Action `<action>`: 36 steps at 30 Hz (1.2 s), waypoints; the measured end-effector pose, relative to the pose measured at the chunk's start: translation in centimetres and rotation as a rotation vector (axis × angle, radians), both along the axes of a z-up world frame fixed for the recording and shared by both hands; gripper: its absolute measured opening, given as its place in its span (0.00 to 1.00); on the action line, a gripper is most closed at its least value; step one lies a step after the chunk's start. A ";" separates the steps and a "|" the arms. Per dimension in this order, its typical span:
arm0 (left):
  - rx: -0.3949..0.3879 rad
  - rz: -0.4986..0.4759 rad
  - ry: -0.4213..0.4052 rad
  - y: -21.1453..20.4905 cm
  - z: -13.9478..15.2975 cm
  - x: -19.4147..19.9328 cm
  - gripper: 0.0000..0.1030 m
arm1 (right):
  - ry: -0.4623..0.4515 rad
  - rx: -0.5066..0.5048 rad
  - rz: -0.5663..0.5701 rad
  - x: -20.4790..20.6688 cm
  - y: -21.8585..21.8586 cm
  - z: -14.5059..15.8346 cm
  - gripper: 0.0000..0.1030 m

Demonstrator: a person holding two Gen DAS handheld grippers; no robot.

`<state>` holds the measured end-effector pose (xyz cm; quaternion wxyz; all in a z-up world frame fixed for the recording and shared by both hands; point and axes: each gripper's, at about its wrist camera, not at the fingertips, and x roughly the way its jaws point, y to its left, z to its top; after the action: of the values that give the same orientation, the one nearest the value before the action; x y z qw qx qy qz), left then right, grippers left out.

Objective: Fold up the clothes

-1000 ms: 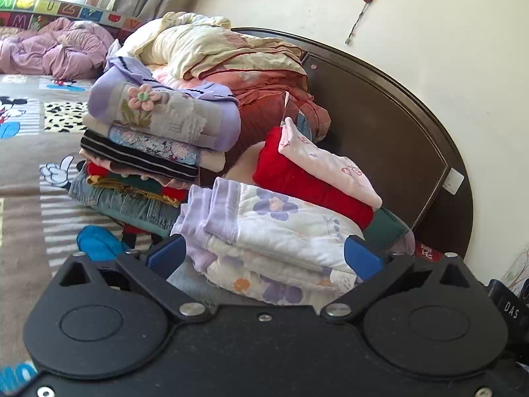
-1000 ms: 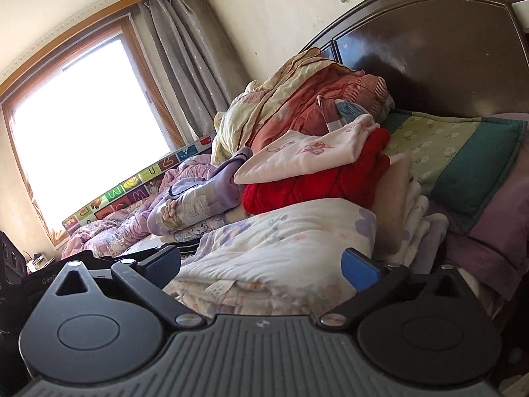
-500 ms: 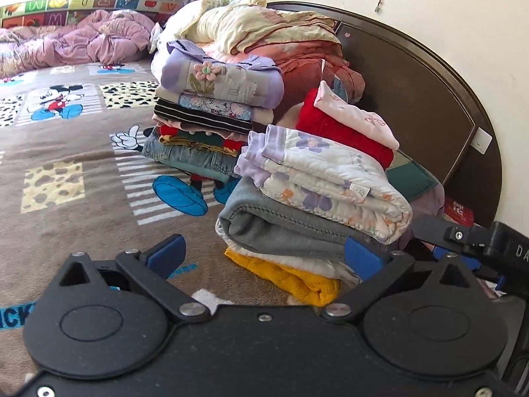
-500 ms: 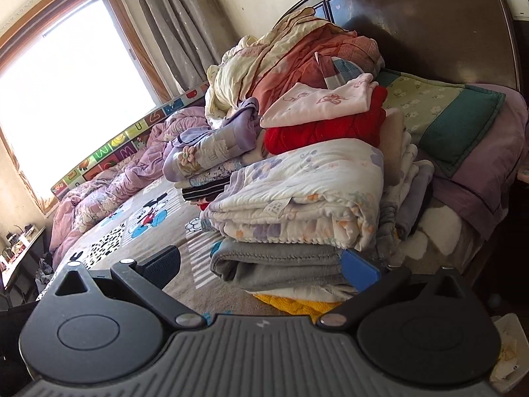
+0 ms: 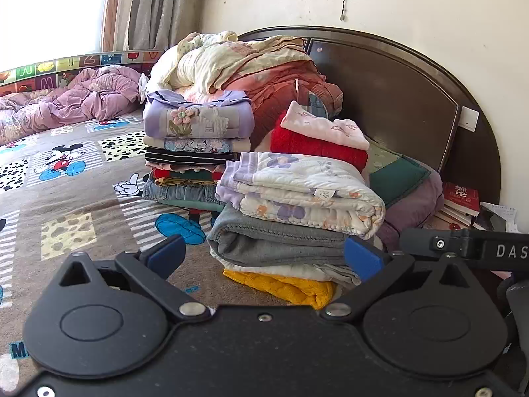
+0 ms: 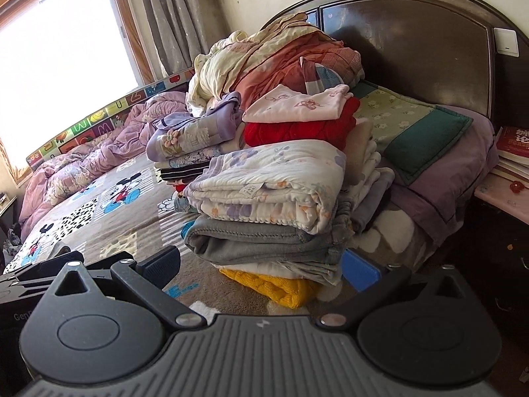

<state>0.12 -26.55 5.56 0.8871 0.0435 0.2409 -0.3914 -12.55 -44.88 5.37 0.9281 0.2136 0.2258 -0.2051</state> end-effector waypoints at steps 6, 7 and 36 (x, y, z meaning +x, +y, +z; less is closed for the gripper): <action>0.016 0.017 -0.033 -0.9 0.8 -0.9 1.00 | -0.002 -0.002 -0.007 -0.9 -0.4 0.4 1.00; 0.013 0.021 -0.038 -1.0 0.8 -1.0 1.00 | -0.002 -0.001 -0.006 -0.9 -0.5 0.5 1.00; 0.041 0.027 0.003 -2.0 1.0 -1.0 1.00 | -0.009 0.006 0.007 -1.2 -0.6 0.9 1.00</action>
<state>-0.85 -28.53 6.60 0.8908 0.0578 0.2510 -0.3743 -13.73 -45.43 6.25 0.9292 0.2167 0.2230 -0.2000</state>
